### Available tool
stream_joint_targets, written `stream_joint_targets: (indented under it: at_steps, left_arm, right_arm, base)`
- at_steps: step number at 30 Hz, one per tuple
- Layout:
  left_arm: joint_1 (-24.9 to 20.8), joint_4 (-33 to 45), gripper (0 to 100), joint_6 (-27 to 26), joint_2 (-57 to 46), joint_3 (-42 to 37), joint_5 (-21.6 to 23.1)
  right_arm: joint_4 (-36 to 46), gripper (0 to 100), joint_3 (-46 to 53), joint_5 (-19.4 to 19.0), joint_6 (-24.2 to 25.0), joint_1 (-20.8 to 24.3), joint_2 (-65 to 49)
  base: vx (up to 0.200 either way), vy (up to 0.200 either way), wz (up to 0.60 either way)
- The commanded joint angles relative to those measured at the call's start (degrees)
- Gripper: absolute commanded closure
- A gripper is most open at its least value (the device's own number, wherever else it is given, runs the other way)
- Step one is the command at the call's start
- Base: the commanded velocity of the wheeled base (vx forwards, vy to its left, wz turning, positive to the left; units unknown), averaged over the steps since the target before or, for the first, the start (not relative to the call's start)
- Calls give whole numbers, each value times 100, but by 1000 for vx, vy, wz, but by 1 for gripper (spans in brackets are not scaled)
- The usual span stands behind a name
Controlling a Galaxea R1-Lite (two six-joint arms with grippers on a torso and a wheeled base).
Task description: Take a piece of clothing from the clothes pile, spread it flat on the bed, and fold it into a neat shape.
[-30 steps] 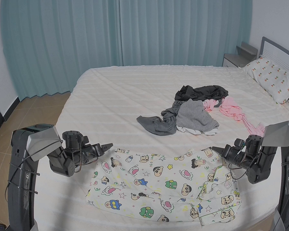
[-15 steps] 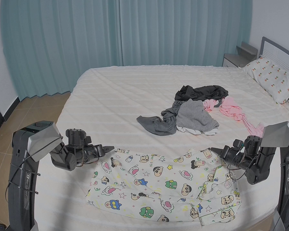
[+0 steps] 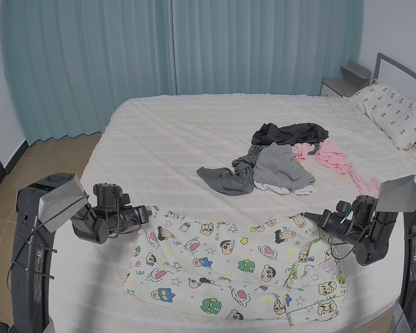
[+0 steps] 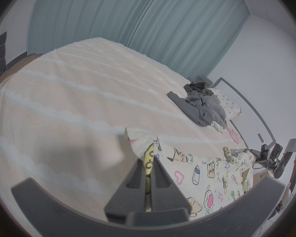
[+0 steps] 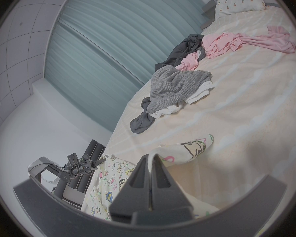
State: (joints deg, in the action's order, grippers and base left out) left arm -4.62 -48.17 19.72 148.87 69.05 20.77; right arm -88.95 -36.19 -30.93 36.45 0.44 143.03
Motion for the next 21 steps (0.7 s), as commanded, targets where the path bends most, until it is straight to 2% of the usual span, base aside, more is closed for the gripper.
stream_joint_targets:
  at_steps: [1, 12, 21]
  left_arm:
    - [23, -88, 100, 5, -78, -67, -12]
    - [14, -1090, 100, 40, -341, -805, -3]
    - [14, -1371, 100, 58, -526, -1086, -65]
  right_arm:
    - [-61, 100, 7, -1, 2, -9, -30]
    - [-61, 100, 227, -36, 11, -132, -302]
    - [-61, 100, 403, -54, 29, -211, -610]
  base:
    - [0, 0, 0]
    - [0, 0, 0]
    - [0, 0, 0]
